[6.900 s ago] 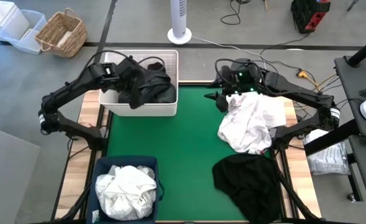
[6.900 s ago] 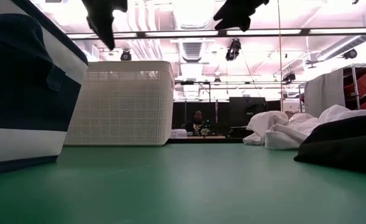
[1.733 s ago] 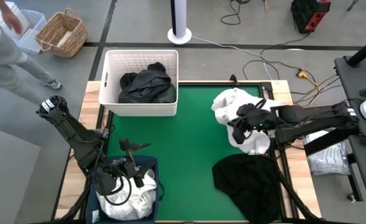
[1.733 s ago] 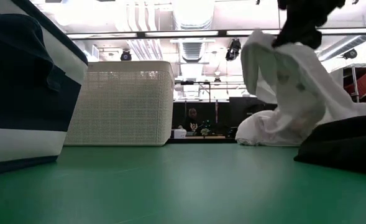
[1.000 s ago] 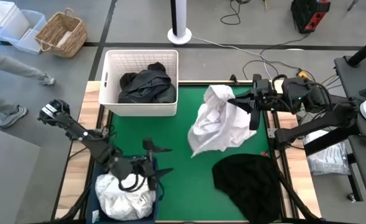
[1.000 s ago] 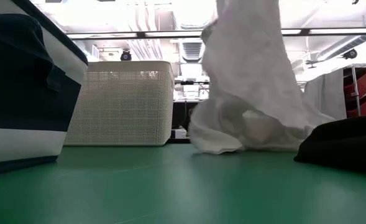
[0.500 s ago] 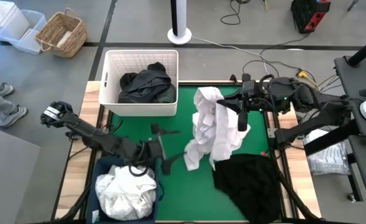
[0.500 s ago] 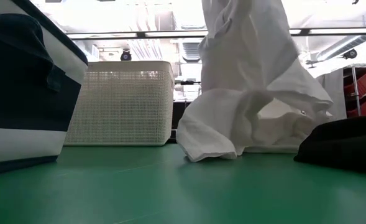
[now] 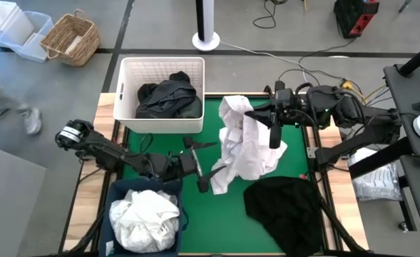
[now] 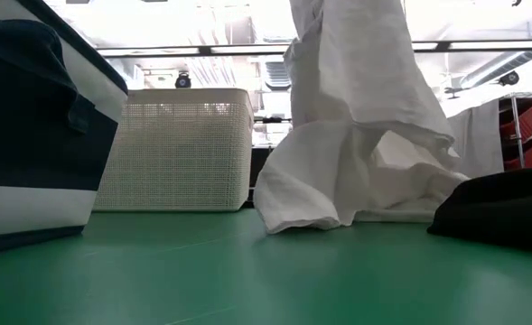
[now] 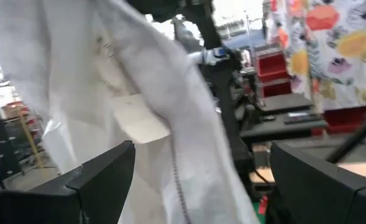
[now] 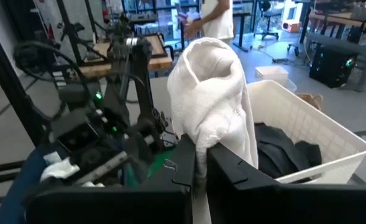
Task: Sort clothes
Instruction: Put the white shirt into the blue bin
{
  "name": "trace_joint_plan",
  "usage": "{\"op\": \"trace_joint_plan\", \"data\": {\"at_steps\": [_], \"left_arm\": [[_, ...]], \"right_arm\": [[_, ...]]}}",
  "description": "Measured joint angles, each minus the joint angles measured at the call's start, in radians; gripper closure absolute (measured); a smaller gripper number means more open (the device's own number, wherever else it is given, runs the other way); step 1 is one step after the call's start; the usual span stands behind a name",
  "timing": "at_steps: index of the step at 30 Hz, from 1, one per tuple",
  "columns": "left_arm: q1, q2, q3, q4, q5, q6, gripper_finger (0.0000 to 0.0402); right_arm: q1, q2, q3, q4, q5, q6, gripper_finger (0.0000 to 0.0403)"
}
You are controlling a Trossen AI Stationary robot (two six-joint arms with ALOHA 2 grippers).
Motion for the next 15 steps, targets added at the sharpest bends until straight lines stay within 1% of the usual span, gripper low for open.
{"op": "trace_joint_plan", "data": {"at_steps": [6,11,15], "left_arm": [[0.038,0.031,0.0,0.068,0.001,-0.028,0.0057],[0.077,0.049,0.011,0.064,-0.001,-0.06,0.0057],[0.098,0.055,0.012,0.068,0.003,-0.086,0.0057]], "right_arm": [[0.0,-0.001,0.001,0.035,0.0,-0.016,0.0391],[0.0,-0.001,0.001,0.039,-0.042,-0.025,0.0391],[0.0,0.002,0.001,0.036,-0.048,-0.026,0.0391]]}}
